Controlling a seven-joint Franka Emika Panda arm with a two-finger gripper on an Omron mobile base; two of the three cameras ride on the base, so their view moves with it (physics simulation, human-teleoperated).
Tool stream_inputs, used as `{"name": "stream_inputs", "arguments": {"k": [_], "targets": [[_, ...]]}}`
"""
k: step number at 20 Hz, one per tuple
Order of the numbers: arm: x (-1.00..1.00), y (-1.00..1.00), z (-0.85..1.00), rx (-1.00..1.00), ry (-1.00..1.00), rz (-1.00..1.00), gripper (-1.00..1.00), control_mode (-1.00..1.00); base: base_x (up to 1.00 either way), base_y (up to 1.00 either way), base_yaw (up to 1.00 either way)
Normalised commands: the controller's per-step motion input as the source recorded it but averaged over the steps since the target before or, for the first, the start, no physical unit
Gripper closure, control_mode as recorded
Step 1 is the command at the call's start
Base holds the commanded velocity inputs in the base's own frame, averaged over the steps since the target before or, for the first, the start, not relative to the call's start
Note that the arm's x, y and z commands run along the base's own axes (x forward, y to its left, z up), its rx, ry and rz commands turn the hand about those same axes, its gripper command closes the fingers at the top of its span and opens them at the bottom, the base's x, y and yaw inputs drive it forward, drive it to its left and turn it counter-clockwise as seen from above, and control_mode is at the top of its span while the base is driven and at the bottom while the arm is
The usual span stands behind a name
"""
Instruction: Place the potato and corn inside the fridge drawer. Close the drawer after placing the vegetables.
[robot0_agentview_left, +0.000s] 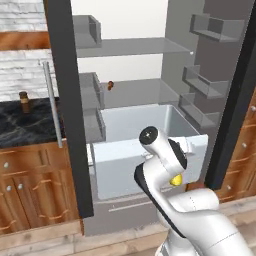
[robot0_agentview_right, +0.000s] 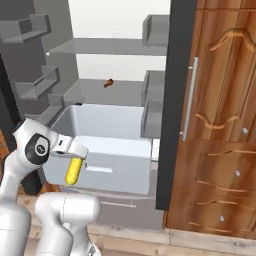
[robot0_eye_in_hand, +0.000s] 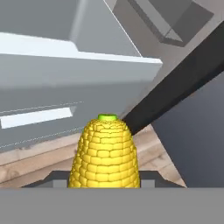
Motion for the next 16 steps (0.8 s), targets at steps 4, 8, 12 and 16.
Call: {"name": "stream_inputs", "arguments": {"k": [4,8,12,16], "targets": [[0.0,0.0,0.0,0.0,0.0,0.0,1.0,1.0,0.69,-0.43,0.08],[0.0,0.0,0.0,0.0,0.0,0.0,1.0,1.0,0.51,-0.42,0.13],[0.0,0.0,0.0,0.0,0.0,0.0,1.0,1.0,0.11,-0.38,0.16],[0.09,-0.16,0.21,0.02,0.0,0.1,1.0,-1.0,-0.05,-0.18,0.1]]}}
